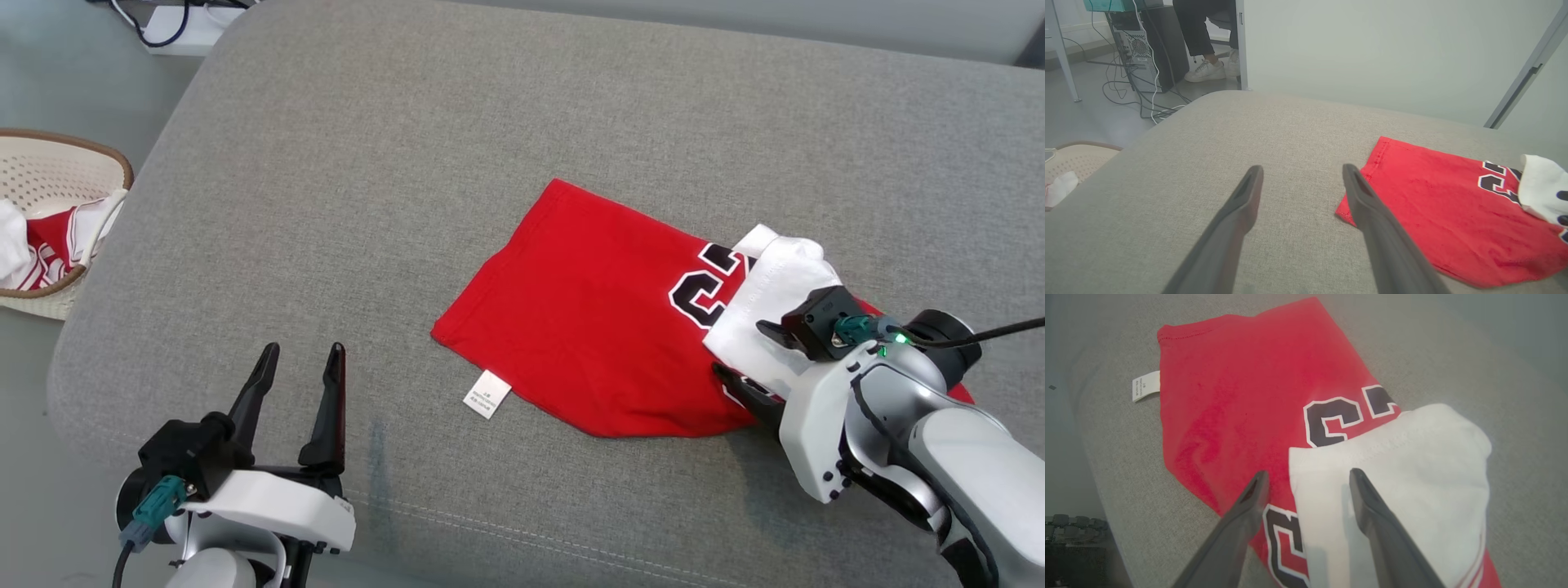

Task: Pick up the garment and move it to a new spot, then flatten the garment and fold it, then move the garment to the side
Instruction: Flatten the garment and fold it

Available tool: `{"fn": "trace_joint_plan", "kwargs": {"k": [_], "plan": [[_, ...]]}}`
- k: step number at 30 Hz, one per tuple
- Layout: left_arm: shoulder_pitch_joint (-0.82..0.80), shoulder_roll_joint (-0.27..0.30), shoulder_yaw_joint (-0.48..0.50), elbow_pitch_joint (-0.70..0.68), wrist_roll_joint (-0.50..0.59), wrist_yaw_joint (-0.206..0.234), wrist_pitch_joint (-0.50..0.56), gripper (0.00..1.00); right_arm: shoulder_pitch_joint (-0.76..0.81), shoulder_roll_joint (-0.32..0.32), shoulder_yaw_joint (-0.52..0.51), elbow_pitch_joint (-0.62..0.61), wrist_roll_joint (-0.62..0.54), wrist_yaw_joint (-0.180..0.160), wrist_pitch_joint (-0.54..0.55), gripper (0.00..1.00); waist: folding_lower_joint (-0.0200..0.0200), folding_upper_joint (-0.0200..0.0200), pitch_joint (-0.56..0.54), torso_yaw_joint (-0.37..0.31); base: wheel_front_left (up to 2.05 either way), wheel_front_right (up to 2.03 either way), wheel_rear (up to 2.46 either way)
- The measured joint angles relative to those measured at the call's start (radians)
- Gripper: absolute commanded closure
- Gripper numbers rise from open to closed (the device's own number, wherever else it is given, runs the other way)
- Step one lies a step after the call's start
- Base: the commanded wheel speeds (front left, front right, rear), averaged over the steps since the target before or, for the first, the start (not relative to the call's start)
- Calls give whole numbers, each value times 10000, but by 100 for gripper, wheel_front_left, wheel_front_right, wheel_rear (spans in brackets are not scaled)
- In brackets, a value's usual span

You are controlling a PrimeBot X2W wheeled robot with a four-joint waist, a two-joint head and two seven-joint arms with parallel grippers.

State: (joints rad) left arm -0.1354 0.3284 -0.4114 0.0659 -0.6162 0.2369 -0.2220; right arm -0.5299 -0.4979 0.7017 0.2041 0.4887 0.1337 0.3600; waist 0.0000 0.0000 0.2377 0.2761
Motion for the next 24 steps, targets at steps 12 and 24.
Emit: {"fn": "trace_joint_plan", "kwargs": {"k": [12,24], "plan": [[-386,-313,-50,493,17,-284,-209,0,-991,0,1020,1325,194,0,-265,100,0,0,311,297,0,0,0],[-384,-410,67,723,115,-424,-263,0,-853,167,-428,1595,403,0,-1450,100,0,0,299,65,0,0,0]]}}
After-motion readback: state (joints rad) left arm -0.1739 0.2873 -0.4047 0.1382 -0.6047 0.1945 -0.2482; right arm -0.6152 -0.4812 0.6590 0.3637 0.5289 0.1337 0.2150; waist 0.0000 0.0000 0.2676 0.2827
